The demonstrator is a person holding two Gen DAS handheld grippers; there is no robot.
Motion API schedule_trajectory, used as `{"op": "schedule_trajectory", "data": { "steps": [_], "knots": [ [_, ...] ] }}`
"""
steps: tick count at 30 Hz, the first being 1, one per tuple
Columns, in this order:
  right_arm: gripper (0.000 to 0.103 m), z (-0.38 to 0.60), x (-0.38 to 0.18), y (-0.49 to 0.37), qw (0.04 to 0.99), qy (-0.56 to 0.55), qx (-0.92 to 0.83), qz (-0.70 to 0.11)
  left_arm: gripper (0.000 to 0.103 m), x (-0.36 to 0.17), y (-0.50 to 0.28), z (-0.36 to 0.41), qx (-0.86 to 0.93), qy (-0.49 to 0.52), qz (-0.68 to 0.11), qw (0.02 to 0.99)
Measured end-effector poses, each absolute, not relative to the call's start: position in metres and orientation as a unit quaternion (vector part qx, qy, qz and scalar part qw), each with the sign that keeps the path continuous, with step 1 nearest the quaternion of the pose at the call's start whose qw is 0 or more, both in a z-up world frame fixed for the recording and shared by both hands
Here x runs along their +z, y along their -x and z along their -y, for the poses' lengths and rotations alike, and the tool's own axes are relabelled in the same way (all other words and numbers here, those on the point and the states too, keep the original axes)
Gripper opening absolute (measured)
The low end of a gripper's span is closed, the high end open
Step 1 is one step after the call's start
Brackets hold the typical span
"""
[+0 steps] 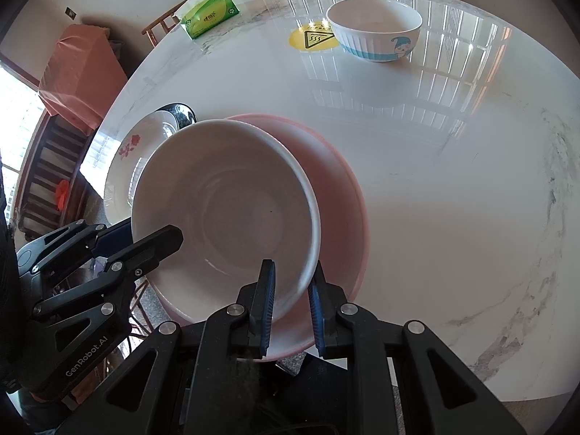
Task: Organize plates and bowls
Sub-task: 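Carry the 'Rabbit' bowl over the pink bowl and lower it inside, then open both tools to release the 'Rabbit' bowl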
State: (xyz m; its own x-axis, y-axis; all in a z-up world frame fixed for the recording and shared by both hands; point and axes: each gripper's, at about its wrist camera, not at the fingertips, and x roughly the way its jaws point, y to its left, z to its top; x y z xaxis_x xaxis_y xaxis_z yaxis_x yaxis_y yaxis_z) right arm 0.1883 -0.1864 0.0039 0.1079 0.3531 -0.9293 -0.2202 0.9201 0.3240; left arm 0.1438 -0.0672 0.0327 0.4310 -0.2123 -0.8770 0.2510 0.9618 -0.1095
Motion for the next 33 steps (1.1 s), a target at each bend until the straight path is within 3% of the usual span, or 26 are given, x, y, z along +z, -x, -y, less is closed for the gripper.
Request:
{"op": "schedule_trajectory", "data": {
  "steps": [16, 26, 33],
  "knots": [
    [0.021, 0.191, 0.011, -0.194, 0.748, -0.071, 0.192, -0.632, 0.027, 0.031, -0.15, 0.061, -0.144, 0.0, -0.525, 0.839],
    [0.021, 0.212, 0.047, -0.194, 0.782, -0.102, 0.204, -0.58, 0.027, 0.058, -0.148, 0.058, -0.165, -0.002, -0.49, 0.856],
    [0.024, 0.255, 0.049, -0.21, 0.798, -0.143, 0.182, -0.557, 0.027, 0.058, -0.169, 0.056, -0.173, 0.014, -0.509, 0.843]
  ]
}}
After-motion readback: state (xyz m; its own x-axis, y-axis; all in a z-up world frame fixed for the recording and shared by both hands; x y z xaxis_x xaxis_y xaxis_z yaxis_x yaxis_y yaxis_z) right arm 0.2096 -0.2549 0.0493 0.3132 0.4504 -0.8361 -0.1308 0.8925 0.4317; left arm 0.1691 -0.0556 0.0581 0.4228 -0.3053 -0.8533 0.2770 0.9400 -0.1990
